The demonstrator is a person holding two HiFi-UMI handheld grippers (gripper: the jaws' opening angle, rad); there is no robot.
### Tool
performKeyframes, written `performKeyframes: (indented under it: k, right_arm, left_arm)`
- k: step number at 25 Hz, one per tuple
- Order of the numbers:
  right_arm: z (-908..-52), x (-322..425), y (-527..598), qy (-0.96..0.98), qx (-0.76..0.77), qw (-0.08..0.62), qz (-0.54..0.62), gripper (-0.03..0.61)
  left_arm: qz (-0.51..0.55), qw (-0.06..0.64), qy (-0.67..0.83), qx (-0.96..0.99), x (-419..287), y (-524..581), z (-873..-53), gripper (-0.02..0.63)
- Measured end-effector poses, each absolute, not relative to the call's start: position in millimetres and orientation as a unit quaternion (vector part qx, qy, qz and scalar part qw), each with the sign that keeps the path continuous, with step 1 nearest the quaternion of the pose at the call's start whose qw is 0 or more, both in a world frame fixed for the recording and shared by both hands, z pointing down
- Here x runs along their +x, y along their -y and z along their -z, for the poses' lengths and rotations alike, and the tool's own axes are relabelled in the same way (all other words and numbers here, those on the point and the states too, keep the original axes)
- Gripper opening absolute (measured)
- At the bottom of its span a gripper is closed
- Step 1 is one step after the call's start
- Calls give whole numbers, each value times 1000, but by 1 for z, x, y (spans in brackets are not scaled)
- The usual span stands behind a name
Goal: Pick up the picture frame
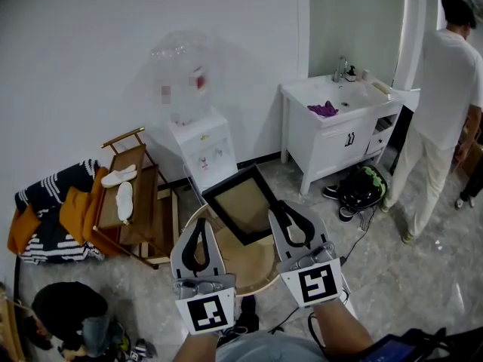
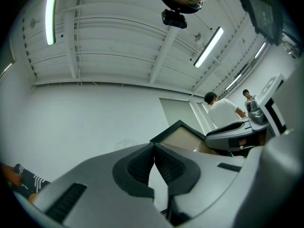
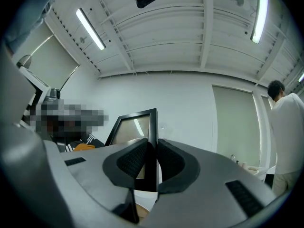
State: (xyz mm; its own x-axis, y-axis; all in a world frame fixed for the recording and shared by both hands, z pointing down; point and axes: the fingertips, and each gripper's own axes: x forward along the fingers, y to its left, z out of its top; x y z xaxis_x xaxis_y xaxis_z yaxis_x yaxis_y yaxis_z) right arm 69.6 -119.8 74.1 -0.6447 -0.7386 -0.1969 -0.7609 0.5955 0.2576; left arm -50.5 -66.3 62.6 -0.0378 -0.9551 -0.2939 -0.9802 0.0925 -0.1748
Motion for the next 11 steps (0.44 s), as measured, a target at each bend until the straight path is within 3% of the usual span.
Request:
performKeyframes:
  k: [11]
  right_arm:
    - [-72, 68, 122, -894, -415, 33, -167, 81]
  left_arm:
    - [-35, 172, -720, -672, -49, 70, -60, 15]
